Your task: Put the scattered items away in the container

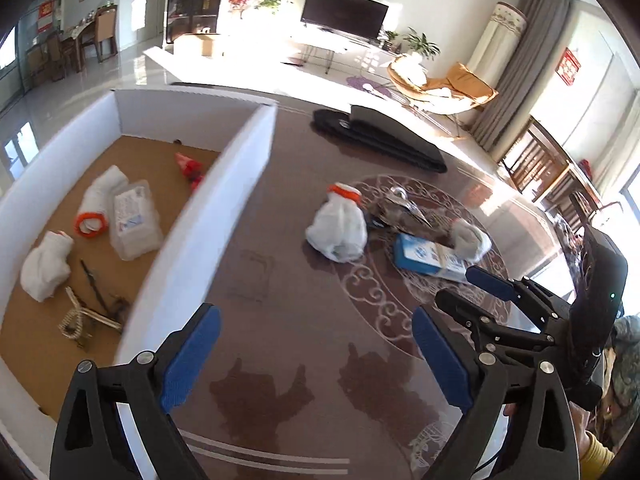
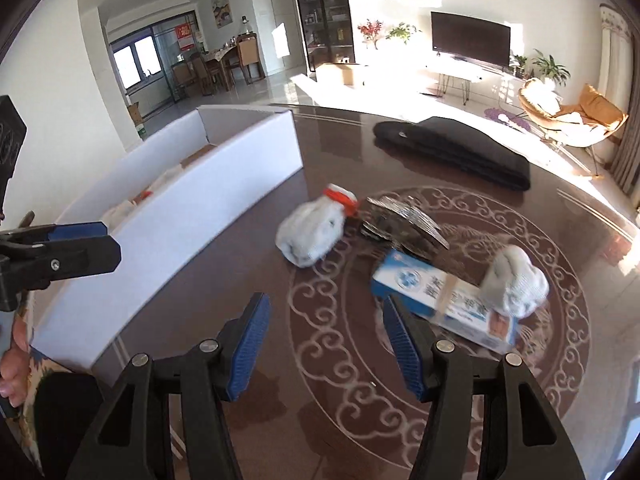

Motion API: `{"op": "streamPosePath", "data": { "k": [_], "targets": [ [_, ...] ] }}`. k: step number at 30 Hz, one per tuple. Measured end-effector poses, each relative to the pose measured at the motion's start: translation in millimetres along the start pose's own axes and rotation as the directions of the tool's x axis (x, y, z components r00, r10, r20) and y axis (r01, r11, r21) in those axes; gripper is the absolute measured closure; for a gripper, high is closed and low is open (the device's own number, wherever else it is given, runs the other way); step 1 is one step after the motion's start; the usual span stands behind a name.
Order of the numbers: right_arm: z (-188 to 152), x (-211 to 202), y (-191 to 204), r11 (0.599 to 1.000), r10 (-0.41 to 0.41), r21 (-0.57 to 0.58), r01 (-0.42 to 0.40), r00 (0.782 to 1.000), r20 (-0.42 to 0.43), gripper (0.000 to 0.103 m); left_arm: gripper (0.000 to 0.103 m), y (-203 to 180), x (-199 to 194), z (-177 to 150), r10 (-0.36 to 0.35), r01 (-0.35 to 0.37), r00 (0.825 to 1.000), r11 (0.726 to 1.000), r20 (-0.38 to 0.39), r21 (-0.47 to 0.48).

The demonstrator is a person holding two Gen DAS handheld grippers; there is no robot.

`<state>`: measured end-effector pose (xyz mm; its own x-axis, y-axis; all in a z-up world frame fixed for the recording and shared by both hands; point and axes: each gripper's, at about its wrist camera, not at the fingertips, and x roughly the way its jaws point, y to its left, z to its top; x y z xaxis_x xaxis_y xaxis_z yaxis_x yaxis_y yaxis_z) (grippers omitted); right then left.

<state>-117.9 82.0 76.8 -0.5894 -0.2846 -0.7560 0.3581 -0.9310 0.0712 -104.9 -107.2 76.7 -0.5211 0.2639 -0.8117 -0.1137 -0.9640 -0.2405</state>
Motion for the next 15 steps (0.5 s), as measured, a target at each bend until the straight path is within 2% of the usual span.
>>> {"op": "streamPosePath", "data": {
  "k": [3,6,9,12,15],
  "targets": [
    [-51,-6,-40,0.995,-0.092,0.034,0.094,0.994,-0.055,0.043,0.005,-42,53,-30,0.019,-0.015,0.998,0.997,-0.066,0.071],
    [-77,-7,-63,0.988,-0.136,0.064,0.140,0.988,-0.074,0.043,0.005,-61,87,-47,0.075,-0.070,0.996,0.993,-0.049,0.098],
    [-91,-6,-73,0.983,-0.162,0.080,0.168,0.984,-0.075,0.043,0.005,-64,105,-56,0.100,-0.095,0.994,0.991,-0.040,0.096],
    [-98,-3,-76,0.980,-0.174,0.092,0.179,0.983,-0.054,0.043,0.005,-73,109,-63,0.154,-0.153,0.988,0.977,0.000,0.147],
    [-98,0,-72,0.974,-0.191,0.112,0.196,0.980,-0.049,0.042,0.000,-78,110,-70,0.178,-0.180,0.984,0.969,0.031,0.168]
  ]
}}
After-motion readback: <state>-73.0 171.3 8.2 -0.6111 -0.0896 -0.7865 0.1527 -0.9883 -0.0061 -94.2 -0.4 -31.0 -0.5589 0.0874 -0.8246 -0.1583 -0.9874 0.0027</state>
